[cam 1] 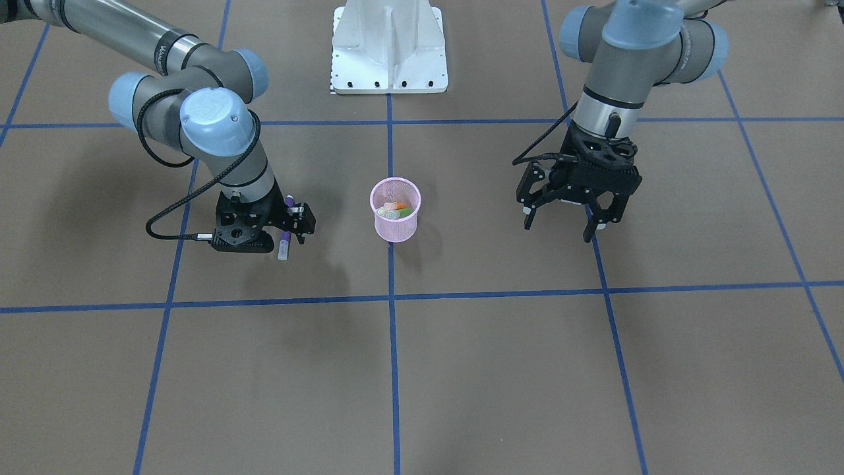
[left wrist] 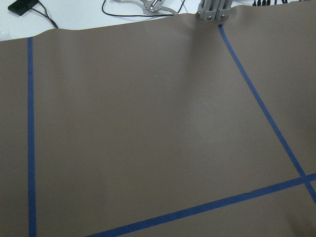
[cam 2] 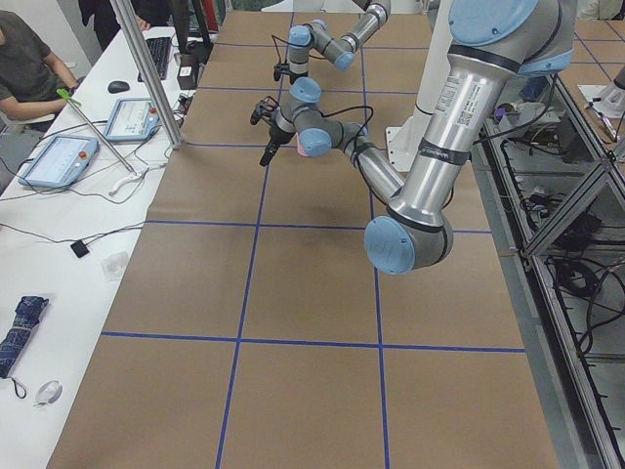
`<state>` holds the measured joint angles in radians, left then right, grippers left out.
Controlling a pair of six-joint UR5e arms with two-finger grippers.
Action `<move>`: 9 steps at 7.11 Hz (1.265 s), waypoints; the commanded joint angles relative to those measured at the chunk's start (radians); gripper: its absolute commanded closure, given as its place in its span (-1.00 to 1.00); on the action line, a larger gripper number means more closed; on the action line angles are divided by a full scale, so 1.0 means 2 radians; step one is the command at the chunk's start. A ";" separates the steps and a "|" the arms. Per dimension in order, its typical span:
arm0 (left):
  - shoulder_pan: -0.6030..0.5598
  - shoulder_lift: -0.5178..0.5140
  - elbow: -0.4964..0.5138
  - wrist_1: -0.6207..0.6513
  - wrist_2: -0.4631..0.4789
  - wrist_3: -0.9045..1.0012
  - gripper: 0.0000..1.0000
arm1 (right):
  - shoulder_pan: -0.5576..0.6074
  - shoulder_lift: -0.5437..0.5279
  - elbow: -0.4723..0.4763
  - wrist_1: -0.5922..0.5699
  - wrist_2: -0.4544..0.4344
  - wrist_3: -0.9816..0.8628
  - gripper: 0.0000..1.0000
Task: Collect pens into pen holder
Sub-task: 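Withdraw the left gripper while the right gripper grasps the purple marker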
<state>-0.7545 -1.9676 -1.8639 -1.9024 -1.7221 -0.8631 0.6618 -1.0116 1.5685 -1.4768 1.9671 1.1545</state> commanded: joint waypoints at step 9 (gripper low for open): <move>-0.001 0.001 -0.005 0.007 0.004 0.003 -0.96 | -0.003 0.013 -0.043 -0.006 0.061 -0.015 -0.14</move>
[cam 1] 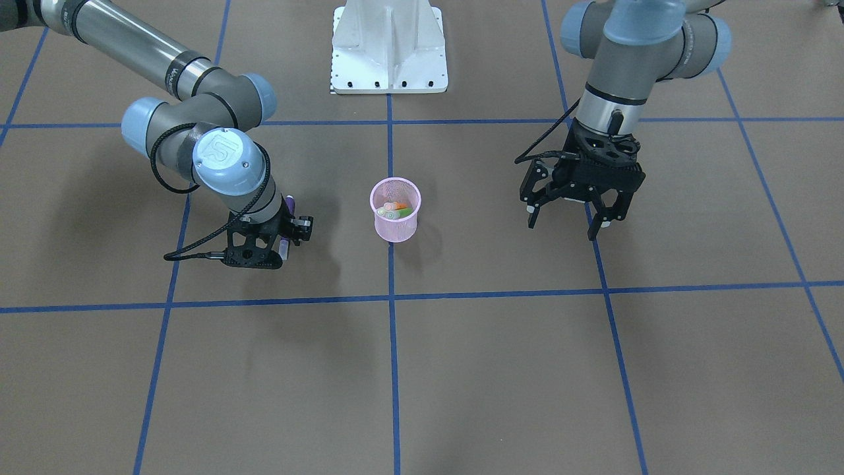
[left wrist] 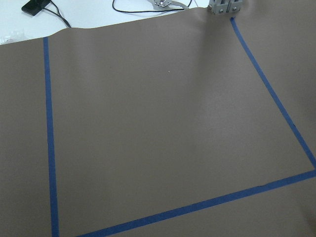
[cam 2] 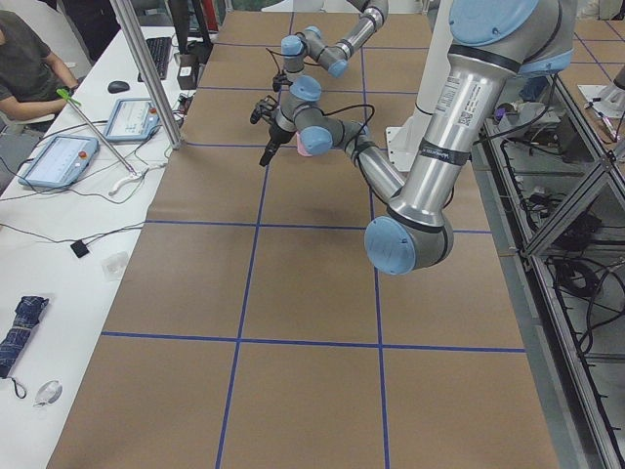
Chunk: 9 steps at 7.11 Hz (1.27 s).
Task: Collect pens into pen holder
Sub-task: 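Withdraw the left gripper while the right gripper grasps the purple marker, then carry the purple marker with the right gripper and drop it into the cup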
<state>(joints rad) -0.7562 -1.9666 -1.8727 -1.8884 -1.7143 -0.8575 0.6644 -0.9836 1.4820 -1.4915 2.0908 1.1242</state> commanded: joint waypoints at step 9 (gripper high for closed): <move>-0.002 -0.002 0.001 -0.003 0.000 0.000 -0.97 | 0.001 -0.002 0.118 -0.016 -0.094 0.061 1.00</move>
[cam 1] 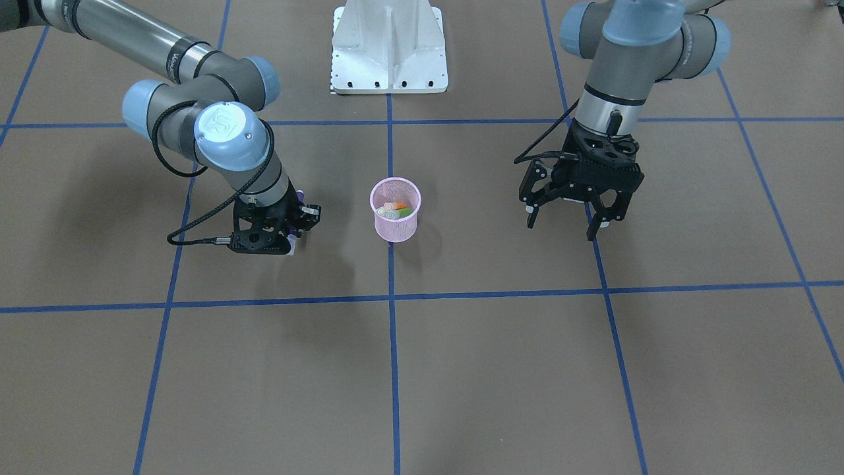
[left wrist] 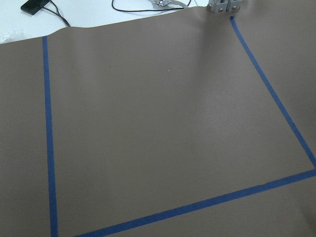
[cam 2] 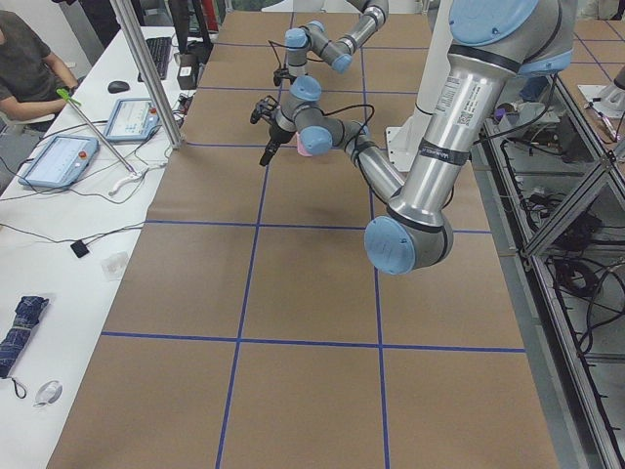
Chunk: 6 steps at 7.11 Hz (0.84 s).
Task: Collect pens into pen holder
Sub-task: 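Carry the purple marker with the right gripper and drop it into the cup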
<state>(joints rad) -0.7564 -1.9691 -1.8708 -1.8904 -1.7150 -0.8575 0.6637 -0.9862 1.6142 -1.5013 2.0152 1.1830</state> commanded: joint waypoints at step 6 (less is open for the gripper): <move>-0.011 0.012 0.005 -0.002 0.000 -0.001 -0.98 | -0.154 0.036 0.150 -0.041 -0.449 0.208 1.00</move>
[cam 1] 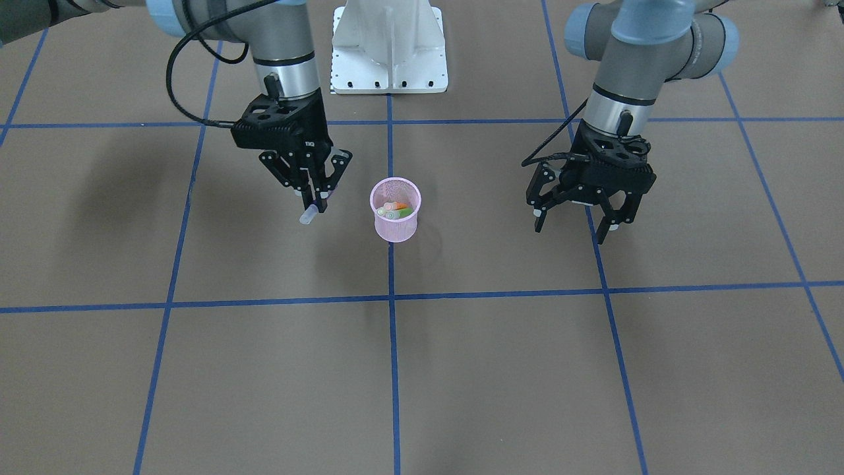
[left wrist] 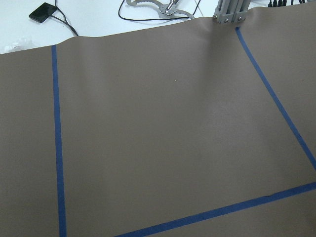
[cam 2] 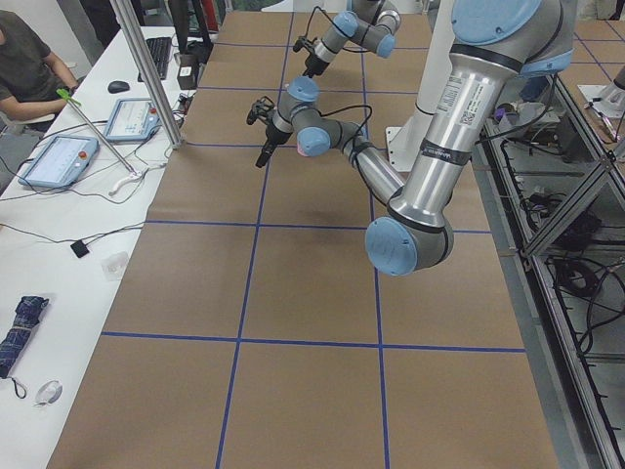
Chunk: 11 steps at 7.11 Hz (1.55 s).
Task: Collect pens into pen holder
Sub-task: 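Carry the purple marker with the right gripper and drop it into the cup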
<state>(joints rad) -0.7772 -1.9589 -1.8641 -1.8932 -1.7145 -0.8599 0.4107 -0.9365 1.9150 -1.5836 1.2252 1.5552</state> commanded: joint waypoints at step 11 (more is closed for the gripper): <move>0.000 0.011 0.002 -0.002 -0.004 0.001 -0.98 | -0.055 0.048 -0.046 0.003 -0.113 0.021 -1.00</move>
<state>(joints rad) -0.7765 -1.9357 -1.8592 -1.8970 -1.7208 -0.8587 0.2866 -0.8309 1.7874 -1.5778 0.9754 1.6113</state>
